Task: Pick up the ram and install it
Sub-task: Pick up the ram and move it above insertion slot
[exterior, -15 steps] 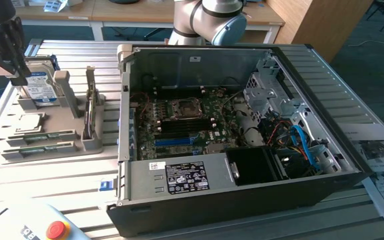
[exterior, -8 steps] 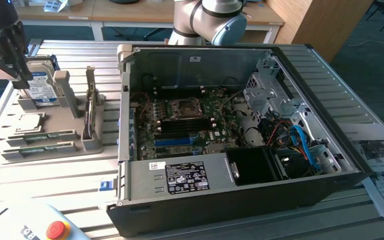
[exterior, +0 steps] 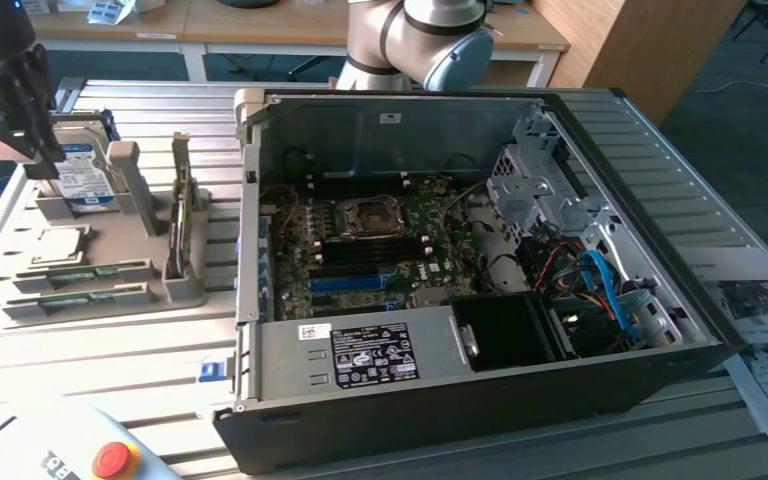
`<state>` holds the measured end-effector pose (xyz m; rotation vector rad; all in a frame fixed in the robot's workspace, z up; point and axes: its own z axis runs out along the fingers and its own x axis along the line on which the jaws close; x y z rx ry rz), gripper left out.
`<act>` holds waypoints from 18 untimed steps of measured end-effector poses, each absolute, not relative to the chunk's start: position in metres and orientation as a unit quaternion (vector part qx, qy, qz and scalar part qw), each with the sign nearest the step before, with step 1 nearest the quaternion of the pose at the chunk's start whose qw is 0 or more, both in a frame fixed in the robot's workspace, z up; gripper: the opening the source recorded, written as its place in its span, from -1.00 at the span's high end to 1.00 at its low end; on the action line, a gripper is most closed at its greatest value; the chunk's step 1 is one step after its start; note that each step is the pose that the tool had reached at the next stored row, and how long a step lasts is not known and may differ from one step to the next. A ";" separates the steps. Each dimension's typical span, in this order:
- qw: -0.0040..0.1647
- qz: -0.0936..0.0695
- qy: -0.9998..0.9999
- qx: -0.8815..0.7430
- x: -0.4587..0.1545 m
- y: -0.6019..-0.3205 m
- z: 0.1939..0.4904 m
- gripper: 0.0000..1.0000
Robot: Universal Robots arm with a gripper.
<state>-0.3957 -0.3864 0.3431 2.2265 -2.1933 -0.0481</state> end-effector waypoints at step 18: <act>0.008 -0.015 -0.702 0.712 -0.396 -0.394 0.337 0.38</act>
